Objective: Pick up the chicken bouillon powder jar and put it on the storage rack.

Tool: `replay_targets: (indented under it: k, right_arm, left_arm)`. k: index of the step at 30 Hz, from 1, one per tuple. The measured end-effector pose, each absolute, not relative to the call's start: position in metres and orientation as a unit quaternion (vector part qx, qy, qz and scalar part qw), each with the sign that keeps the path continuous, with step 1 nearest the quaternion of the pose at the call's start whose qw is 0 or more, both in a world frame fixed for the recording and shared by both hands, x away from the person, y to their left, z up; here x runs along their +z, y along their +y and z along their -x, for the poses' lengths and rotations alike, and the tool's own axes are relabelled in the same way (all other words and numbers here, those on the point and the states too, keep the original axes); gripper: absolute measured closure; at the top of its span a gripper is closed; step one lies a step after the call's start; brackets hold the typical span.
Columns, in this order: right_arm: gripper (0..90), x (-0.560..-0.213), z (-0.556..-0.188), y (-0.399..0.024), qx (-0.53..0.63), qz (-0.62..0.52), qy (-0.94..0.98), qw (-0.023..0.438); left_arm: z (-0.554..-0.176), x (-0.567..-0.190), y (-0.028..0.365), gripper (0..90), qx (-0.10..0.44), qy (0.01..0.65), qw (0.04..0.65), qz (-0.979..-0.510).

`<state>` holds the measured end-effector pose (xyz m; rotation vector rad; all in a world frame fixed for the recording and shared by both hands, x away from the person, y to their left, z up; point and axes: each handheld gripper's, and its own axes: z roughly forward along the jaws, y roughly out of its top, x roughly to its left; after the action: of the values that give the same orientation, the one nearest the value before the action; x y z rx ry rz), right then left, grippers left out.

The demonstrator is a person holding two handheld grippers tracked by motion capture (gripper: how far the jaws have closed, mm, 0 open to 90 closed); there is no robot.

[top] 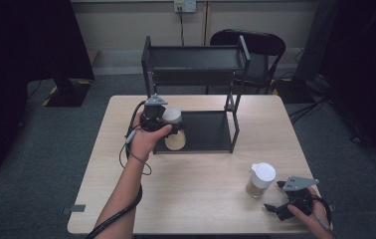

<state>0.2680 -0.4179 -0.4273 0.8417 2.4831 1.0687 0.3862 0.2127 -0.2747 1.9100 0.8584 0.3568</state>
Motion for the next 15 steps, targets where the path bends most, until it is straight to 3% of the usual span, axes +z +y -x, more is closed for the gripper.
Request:
replay_targets:
  k: [15]
  right_arm:
    - [0.0, -0.427, -0.268, -0.418, 0.373, -0.294, 0.866, 0.154]
  left_arm:
    - [-0.396, -0.247, 0.208, 33.9, 0.151, 0.352, 0.486, -0.785]
